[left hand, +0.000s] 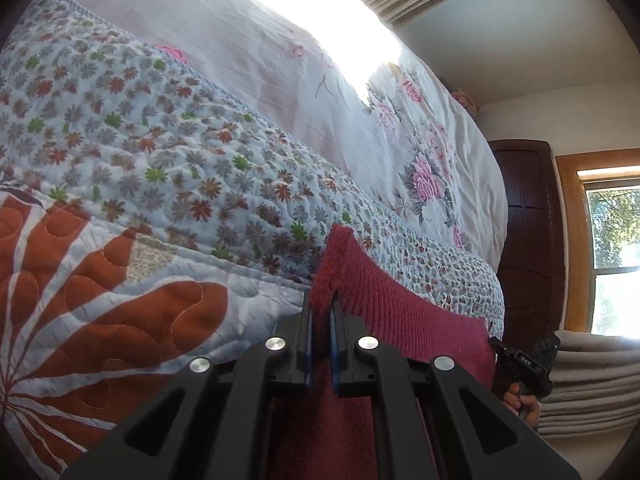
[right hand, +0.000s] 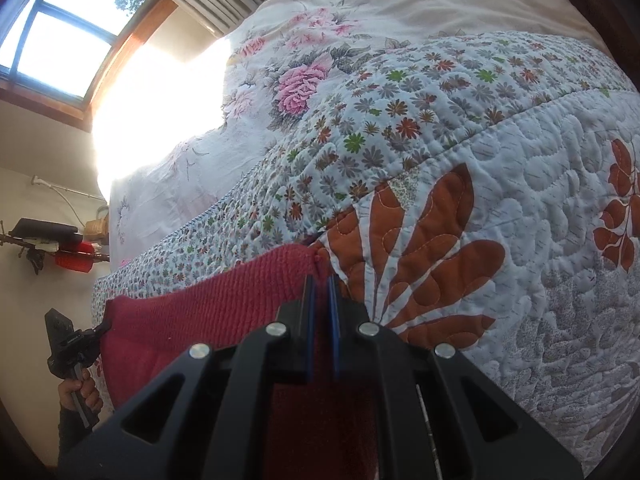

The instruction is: Fold small clothes

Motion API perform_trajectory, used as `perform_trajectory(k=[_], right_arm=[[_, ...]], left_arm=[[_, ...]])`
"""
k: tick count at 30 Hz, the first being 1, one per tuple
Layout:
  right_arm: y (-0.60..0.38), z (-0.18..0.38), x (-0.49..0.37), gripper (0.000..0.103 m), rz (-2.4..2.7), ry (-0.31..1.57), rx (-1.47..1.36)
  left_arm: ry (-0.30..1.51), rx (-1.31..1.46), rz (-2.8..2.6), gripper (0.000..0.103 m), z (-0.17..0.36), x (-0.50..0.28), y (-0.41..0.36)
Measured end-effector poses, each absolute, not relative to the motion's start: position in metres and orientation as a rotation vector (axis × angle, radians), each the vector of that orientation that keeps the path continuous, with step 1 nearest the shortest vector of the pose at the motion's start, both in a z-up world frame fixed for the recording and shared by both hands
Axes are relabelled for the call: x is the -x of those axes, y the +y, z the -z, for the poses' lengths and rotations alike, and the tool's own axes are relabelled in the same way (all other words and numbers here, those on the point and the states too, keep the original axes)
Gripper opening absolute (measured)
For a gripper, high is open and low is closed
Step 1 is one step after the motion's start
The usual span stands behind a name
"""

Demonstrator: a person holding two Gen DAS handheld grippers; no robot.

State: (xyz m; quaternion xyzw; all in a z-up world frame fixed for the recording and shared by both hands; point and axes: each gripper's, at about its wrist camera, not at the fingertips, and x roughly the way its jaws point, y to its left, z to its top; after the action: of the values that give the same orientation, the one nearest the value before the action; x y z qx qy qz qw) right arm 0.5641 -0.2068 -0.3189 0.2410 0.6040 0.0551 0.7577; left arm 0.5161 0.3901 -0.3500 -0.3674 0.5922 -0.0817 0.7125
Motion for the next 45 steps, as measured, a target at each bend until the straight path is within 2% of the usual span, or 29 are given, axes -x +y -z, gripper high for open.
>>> perform_trajectory(k=[6, 11, 13, 15, 18, 19, 20, 26, 30, 33, 34, 35, 36, 37, 38, 41, 45], right_arm=[[-0.205, 0.326, -0.558, 0.007, -0.132, 1.332, -0.512], [-0.205, 0.319, -0.556, 0.015, -0.17, 1.329, -0.543], [-0.206, 0.319, -0.557, 0.032, -0.174, 1.335, -0.563], [-0.205, 0.321, -0.558, 0.037, -0.175, 1.346, -0.566], [-0.2, 0.325, -0.56, 0.035, -0.199, 1.371, -0.579], [-0.199, 0.324, -0.56, 0.019, -0.201, 1.366, -0.572], [-0.198, 0.322, -0.56, 0.009, -0.197, 1.358, -0.56], [-0.198, 0.294, -0.561, 0.008, -0.193, 1.245, -0.541], [-0.2, 0.306, -0.571, 0.007, -0.147, 1.264, -0.538], [-0.196, 0.326, -0.571, 0.009, -0.13, 1.306, -0.521], [-0.194, 0.33, -0.57, 0.015, -0.136, 1.319, -0.518], [-0.193, 0.33, -0.568, 0.015, -0.138, 1.317, -0.511], [-0.193, 0.326, -0.564, 0.023, -0.141, 1.305, -0.501], [-0.193, 0.319, -0.56, 0.036, -0.146, 1.29, -0.496], [-0.194, 0.31, -0.554, 0.039, -0.151, 1.266, -0.493], [-0.194, 0.278, -0.526, 0.04, -0.196, 1.182, -0.463], [-0.173, 0.255, -0.475, 0.038, -0.315, 1.124, -0.424]], left_arm=[[1.316, 0.802, 0.173, 0.009, 0.35, -0.517, 0.39], [1.301, 0.787, 0.189, 0.01, 0.34, -0.519, 0.391], [1.306, 0.777, 0.196, 0.01, 0.341, -0.52, 0.388], [1.314, 0.779, 0.204, 0.01, 0.343, -0.521, 0.387], [1.323, 0.765, 0.209, 0.007, 0.345, -0.522, 0.384], [1.318, 0.76, 0.209, 0.006, 0.344, -0.522, 0.384], [1.308, 0.755, 0.21, 0.006, 0.341, -0.522, 0.383], [1.181, 0.721, 0.207, 0.005, 0.308, -0.523, 0.381], [1.189, 0.72, 0.158, 0.005, 0.319, -0.527, 0.384], [1.227, 0.715, 0.107, 0.005, 0.339, -0.527, 0.386], [1.233, 0.706, 0.099, 0.005, 0.342, -0.526, 0.386], [1.238, 0.707, 0.092, 0.005, 0.344, -0.524, 0.385], [1.239, 0.714, 0.085, 0.006, 0.343, -0.523, 0.386], [1.232, 0.718, 0.078, 0.007, 0.34, -0.52, 0.387], [1.218, 0.709, 0.061, 0.008, 0.333, -0.517, 0.39], [1.136, 0.584, -0.061, 0.008, 0.291, -0.498, 0.394], [1.02, 0.572, 0.127, 0.009, 0.232, -0.452, 0.36]])
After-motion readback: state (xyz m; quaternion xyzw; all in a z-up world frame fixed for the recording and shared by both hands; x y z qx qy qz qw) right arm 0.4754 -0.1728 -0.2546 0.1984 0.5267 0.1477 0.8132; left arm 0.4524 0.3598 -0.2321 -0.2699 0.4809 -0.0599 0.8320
